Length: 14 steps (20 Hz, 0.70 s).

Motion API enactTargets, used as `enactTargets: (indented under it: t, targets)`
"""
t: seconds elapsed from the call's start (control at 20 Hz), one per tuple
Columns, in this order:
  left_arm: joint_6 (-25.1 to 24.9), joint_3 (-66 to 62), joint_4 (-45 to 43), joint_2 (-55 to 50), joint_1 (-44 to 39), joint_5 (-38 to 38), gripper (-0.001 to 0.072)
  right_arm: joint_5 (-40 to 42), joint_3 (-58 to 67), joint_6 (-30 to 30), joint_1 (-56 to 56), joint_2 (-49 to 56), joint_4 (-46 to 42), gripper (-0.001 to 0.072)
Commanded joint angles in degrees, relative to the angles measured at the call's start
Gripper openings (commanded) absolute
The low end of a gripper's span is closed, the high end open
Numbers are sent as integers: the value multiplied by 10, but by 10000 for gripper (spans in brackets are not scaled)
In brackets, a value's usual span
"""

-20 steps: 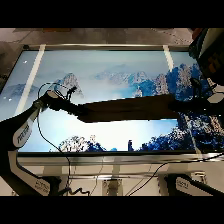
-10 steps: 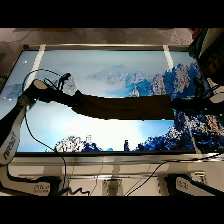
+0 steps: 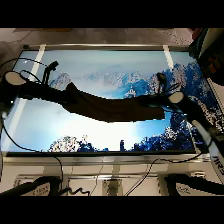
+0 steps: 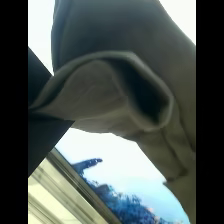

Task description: Fold the clothes and pants, and hang the long-sleeved shirts on hangers.

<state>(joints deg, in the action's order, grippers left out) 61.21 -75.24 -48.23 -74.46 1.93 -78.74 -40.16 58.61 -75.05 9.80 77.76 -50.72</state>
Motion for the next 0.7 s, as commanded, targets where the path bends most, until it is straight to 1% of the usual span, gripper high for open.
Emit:
enactTargets:
  t: [0.0,0.1,0.2,0.35,0.5,0.6,0.65]
  targets:
    - [30,0,0,56,0,-9,13,115,1,-91,132,64,51,11]
    - [31,0,-2,70,-6,-11,13,142,19,-91,198,114,117,11]
    - [31,0,-2,69,-10,-15,13,139,65,-91,255,164,139,12]
    - [31,0,-2,68,-12,-15,13,140,148,-91,314,225,138,12]
    - [31,0,-2,64,-12,-12,13,136,187,-91,323,249,135,12]
    - [31,0,-1,55,-13,-4,13,100,188,-89,307,247,114,12]
    - [31,0,-1,47,-17,7,14,63,188,-88,292,244,92,12]
